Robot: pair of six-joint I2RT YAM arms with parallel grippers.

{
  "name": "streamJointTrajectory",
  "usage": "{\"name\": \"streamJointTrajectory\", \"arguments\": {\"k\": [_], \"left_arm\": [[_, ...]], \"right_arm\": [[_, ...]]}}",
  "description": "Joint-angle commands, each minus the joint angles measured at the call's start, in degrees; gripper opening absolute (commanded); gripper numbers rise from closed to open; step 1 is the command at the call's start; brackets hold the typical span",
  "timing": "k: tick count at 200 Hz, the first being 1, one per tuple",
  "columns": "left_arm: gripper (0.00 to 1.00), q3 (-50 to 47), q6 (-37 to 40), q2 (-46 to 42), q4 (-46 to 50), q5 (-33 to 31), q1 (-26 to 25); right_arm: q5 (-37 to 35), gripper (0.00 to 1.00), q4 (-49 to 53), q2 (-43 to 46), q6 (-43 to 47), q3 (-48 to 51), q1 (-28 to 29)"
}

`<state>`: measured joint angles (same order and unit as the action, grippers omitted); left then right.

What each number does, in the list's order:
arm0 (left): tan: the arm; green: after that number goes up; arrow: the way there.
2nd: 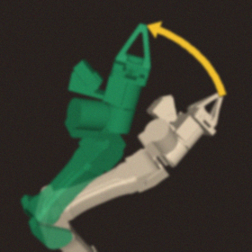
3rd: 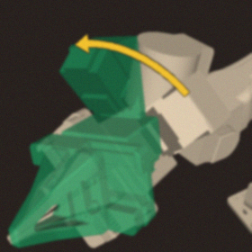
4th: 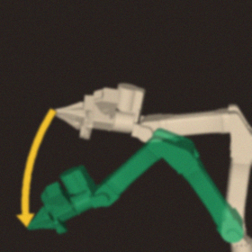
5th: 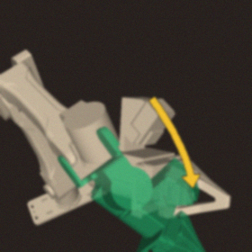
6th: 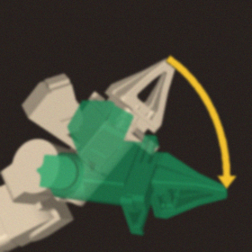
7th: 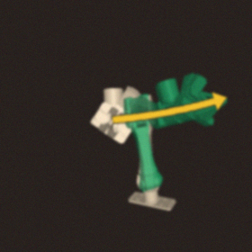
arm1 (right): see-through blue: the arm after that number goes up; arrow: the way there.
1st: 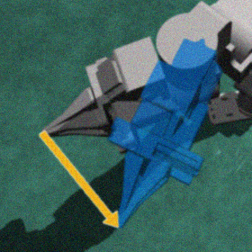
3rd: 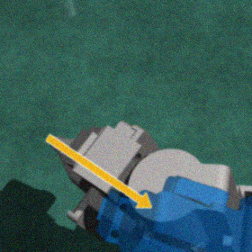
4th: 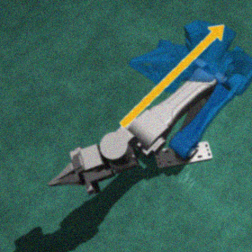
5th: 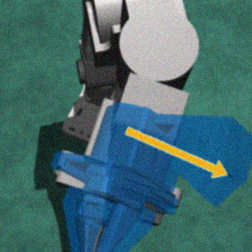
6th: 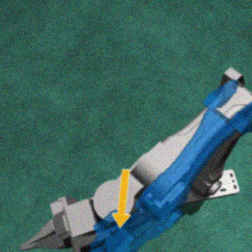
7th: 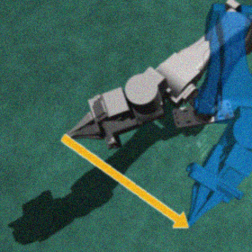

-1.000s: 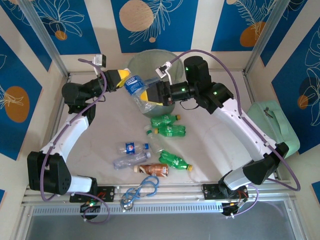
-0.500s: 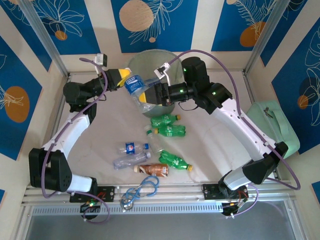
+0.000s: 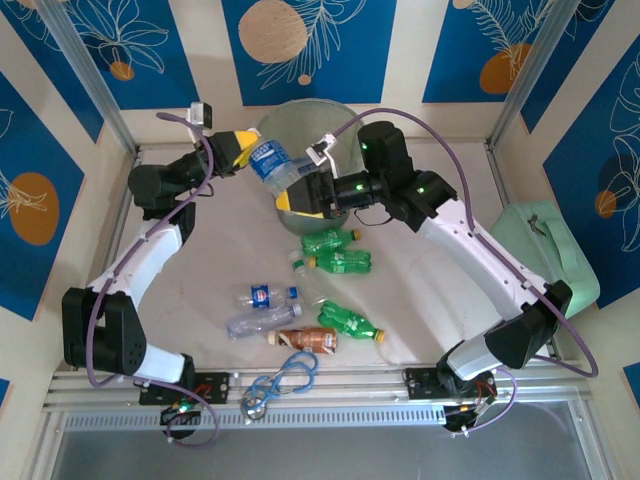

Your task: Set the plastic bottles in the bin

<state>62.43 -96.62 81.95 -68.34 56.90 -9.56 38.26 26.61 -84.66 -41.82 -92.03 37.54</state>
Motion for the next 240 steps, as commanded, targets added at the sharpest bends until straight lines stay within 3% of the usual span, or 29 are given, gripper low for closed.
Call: {"name": "streamJointTrajectory", "arguments": {"k": [1,72,147,155,171,184,190,193,218,240], "left_arm": [[0.06,1.56,-1.11,0.44,-4.51,-0.94,-0.32],[0.04,0.55,-2.53,1.36,-6.56,-1.09,-0.33],[0.06,-0.47,-0.99,1.54,-4.93,-1.09,-0.34],[0.14,-0.46,-0.49,1.45,-4.11,-1.18,-0.28],[0.44,-0.41,1.11,1.07,-1.76,-1.27,-0.31],[0.62,-0.46,3.76,0.06,1.39,-1.4,-0.33],[0.92,-0.48,5.81,-0.69,3.89,-1.53,-0.37],[0.99,-0.43,7.0,-1.11,5.34,-1.58,-0.37],[1.0,0.51,19.51,-5.2,21.64,-3.29,-0.27],[1.0,1.76,32.7,-10.27,41.42,-10.28,0.34]], "right_arm": [[1.65,0.94,-1.89,0.49,-0.98,1.18,-0.6],[0.42,0.86,-2.44,1.19,-0.72,0.36,-1.22],[0.46,0.65,-3.44,1.77,-1.51,0.17,-1.5],[0.43,0.64,-3.41,1.84,-1.52,0.09,-1.5],[0.24,0.63,-3.36,1.86,-1.51,-0.18,-1.64],[-0.39,0.62,-3.16,1.73,-1.42,-0.46,-1.76],[-0.78,0.61,-2.98,1.68,-1.5,-0.54,-1.93],[-0.97,0.61,-2.97,1.6,-1.58,-0.52,-2.06],[-2.69,0.59,-2.35,0.87,-1.92,-1.55,-3.58],[-7.2,0.59,2.14,-1.16,-0.97,-5.32,-5.72]]}}
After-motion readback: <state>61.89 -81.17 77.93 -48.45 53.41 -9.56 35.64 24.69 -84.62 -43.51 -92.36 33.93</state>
